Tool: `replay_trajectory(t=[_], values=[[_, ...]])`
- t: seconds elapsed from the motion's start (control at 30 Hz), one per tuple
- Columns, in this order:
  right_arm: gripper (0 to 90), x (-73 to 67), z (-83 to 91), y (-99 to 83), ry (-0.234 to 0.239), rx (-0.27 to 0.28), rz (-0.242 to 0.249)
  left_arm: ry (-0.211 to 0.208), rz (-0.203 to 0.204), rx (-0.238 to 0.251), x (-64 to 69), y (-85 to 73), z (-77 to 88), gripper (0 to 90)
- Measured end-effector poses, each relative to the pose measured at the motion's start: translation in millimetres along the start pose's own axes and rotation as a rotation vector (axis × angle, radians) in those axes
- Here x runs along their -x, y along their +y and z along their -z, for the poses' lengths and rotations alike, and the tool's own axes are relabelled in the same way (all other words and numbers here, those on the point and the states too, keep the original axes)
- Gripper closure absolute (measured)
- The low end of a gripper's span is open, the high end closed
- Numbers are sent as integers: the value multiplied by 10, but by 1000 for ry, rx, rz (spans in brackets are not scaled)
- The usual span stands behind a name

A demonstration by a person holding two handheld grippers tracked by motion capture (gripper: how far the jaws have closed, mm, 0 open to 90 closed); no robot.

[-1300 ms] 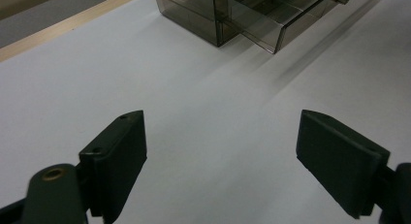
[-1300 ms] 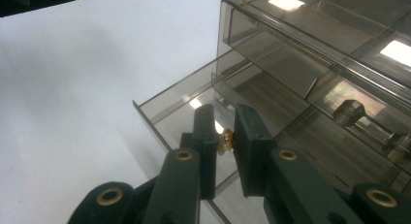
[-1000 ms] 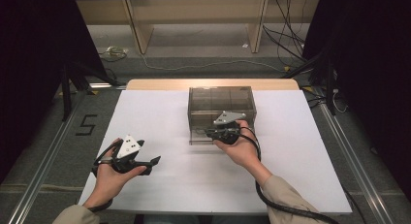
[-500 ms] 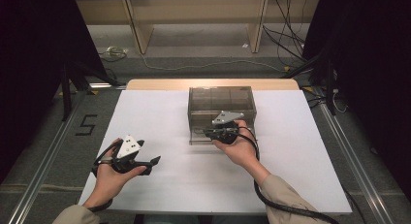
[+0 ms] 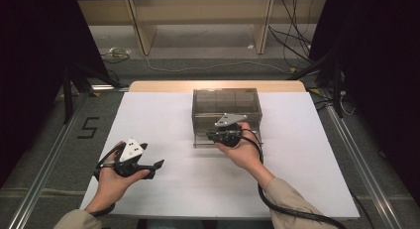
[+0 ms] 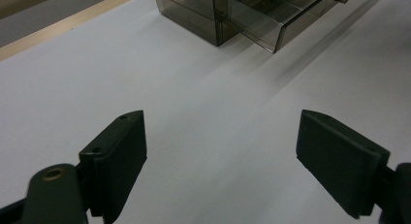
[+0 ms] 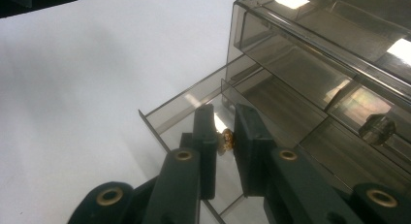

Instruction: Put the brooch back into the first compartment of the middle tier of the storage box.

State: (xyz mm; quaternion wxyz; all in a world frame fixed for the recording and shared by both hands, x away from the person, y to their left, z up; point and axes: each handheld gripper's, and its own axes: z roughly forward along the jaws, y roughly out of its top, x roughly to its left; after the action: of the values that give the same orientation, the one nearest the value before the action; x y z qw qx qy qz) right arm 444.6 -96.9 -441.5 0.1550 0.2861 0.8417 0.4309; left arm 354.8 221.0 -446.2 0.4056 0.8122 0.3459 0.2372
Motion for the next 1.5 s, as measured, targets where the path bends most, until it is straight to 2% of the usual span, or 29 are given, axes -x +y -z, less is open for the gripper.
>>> replay_trajectory(t=[0.83,1.5], values=[[806,-23,-61,43,3,8,-3,-1,0,-1,0,-1,-2,185],[805,-40,-136,57,9,-7,-4,-3,3,0,1,-3,-7,185]])
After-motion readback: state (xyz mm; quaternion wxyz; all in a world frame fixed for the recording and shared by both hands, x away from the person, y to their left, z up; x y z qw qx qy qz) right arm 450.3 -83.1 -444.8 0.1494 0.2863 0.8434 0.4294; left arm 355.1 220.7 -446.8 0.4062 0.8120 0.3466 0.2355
